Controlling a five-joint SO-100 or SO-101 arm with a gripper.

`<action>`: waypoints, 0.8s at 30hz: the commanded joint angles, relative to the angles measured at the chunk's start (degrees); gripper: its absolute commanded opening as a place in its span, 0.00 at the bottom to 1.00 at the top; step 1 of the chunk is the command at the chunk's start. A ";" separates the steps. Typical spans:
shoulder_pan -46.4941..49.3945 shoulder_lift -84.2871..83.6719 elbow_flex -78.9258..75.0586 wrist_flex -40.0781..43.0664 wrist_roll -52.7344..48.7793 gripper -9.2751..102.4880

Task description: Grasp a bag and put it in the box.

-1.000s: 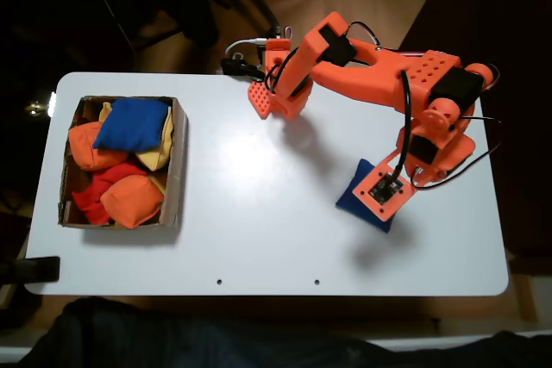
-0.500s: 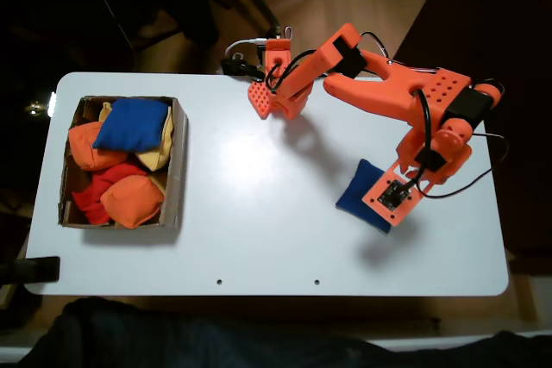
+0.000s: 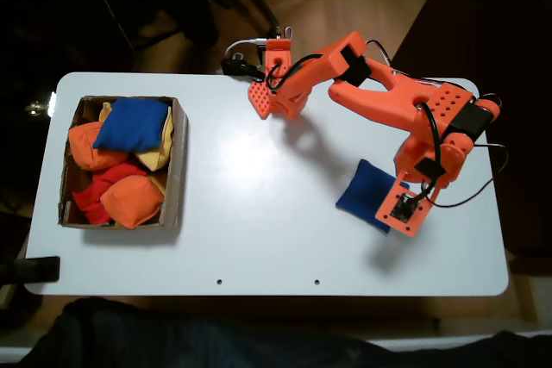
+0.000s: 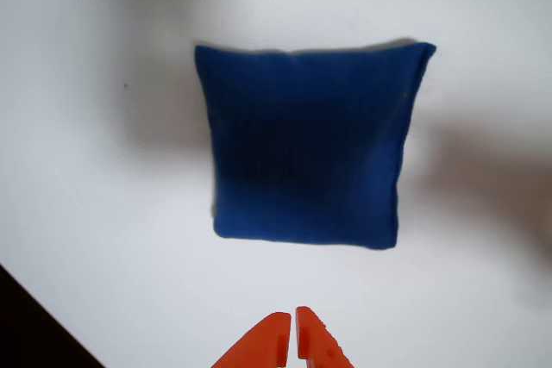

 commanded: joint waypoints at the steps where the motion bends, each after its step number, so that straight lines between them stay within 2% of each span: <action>1: -0.62 0.00 -2.37 0.44 -0.79 0.09; 15: -0.79 -2.29 0.70 0.79 -10.02 0.10; 18: -0.70 -2.20 1.32 0.79 -9.67 0.20; 24: -0.26 -1.85 3.69 0.35 -9.67 0.33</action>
